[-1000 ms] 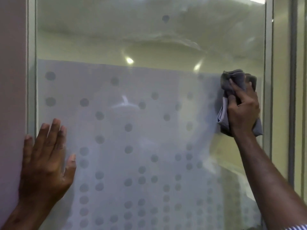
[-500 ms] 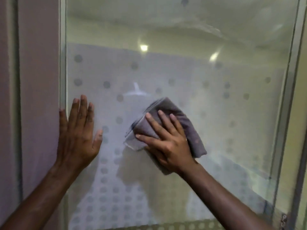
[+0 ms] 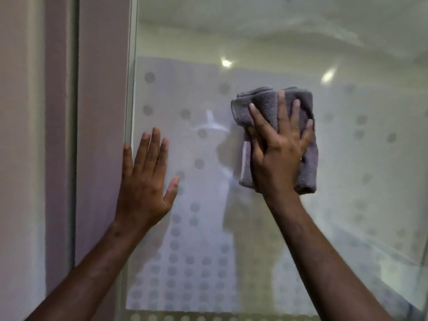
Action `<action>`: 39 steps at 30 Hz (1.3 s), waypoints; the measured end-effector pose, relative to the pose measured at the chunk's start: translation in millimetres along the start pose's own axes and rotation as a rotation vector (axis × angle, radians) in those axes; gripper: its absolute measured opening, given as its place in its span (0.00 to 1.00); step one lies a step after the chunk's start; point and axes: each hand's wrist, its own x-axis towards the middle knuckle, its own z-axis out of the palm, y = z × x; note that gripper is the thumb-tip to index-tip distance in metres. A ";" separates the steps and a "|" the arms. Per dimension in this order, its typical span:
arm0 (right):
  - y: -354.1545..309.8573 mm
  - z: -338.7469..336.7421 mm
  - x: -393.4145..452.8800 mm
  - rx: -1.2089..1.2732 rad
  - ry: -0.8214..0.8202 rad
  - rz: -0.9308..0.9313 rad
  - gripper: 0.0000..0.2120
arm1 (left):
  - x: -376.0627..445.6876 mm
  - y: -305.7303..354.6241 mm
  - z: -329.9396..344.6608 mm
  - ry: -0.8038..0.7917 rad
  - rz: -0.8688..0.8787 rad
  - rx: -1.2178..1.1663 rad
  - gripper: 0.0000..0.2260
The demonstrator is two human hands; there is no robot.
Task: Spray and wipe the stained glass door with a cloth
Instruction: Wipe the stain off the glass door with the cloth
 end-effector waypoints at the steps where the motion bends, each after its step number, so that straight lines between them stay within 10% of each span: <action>1: -13.0 4.6 -1.8 0.001 -0.016 -0.064 0.22 | 0.3 0.5 -0.2 0.001 0.003 -0.004 0.34; 10: -32.3 4.1 -85.6 0.079 -0.233 -0.581 0.15 | -0.7 -2.9 0.4 0.018 0.039 -0.036 0.37; 17: 3.1 -13.7 -131.8 -0.036 -0.255 -0.636 0.15 | -0.2 -0.5 -4.1 -0.014 0.010 -0.036 0.35; 24: -6.4 -8.4 -81.7 -0.020 -0.084 -0.252 0.18 | -0.9 1.0 -4.4 -0.022 -0.002 -0.043 0.35; 39: 0.5 -1.1 -260.2 0.431 -0.438 -0.787 0.05 | -1.2 1.2 -6.6 -0.008 -0.013 -0.065 0.35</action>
